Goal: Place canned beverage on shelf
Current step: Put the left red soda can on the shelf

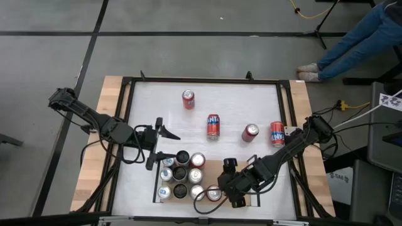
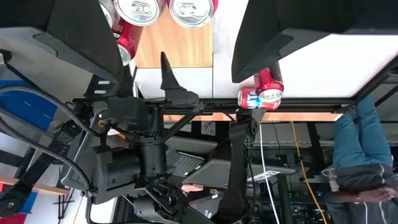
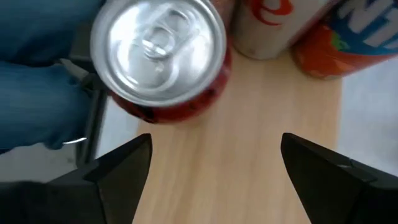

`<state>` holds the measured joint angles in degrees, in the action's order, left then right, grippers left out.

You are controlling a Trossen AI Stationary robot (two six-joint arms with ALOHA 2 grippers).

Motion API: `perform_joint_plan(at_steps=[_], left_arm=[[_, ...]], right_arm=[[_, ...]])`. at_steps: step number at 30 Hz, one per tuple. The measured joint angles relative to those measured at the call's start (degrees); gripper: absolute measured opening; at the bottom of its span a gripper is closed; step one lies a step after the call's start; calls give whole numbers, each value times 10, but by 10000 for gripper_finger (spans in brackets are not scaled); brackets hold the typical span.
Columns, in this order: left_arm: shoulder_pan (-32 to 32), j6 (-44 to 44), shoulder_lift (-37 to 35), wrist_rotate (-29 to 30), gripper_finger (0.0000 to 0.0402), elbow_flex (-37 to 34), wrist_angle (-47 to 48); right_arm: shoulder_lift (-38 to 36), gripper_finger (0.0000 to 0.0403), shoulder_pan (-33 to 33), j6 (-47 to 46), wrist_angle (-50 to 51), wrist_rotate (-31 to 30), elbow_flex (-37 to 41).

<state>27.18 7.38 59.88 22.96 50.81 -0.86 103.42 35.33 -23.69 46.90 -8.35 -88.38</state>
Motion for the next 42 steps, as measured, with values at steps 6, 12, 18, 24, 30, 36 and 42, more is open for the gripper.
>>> perform_joint_plan(at_steps=[6, 12, 18, 24, 30, 36, 42], left_arm=[[0, 0, 0, 0, 293, 0, 2], [0, 0, 0, 0, 293, 0, 4], [0, 0, 0, 0, 293, 0, 4], [0, 0, 0, 0, 293, 0, 4], [0, 0, 0, 0, 293, 0, 4], [0, 0, 0, 0, 293, 0, 4], [0, 0, 0, 1, 293, 0, 4]], right_arm=[[0, 347, 0, 0, -15, 37, 0], [0, 347, 0, 2, -15, 50, 0], [0, 347, -1, 26, -33, 50, 0], [0, 347, -1, 62, -17, 64, -34], [-1, 347, -1, 110, -3, 65, -76], [-1, 347, -1, 188, -13, 45, -97], [0, 347, -1, 232, -37, 34, -96]])
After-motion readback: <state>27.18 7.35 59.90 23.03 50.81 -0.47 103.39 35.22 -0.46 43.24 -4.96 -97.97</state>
